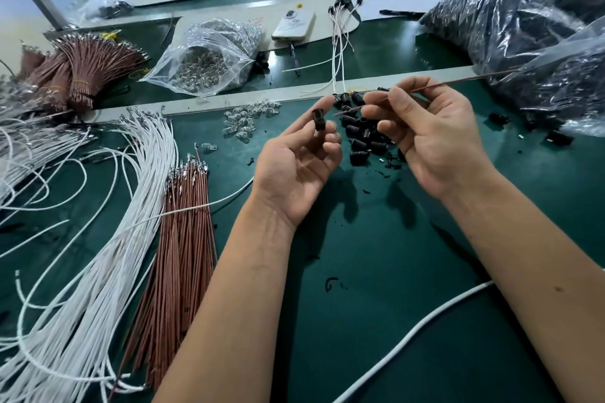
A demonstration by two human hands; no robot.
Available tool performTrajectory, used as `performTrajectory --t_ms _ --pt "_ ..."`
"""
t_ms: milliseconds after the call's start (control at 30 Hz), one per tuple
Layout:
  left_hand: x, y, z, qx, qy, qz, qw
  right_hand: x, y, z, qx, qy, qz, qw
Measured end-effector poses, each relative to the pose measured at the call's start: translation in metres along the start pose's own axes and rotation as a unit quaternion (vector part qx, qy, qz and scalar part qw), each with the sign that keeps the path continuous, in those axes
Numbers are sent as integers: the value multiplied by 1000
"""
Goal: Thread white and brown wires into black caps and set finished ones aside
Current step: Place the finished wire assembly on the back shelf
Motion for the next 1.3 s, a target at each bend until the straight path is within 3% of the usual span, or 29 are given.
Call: performTrajectory --t_ms 133,300,733,1300 --pt "-1 3 0 -20 6 32 999 5 1 -1 -18 22 -12 1000" --pt "0 7 2 -66 -43 146 986 6 -1 -3 -30 53 -47 997" --pt "1 6 2 -76 -61 172 980 3 -4 -7 -37 63 -108 991" --pt "8 1 2 -79 -74 184 977 2 0 -5 -44 46 -106 992"
Point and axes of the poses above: each hand's wrist, its own z-axis towards the middle knuckle, its own y-axis out of the back of the hand, x = y × z, the point moved 2 cm from there along z, towards the middle knuckle, and after that the axes turned 1 degree about -x, right-handed, at the moved point
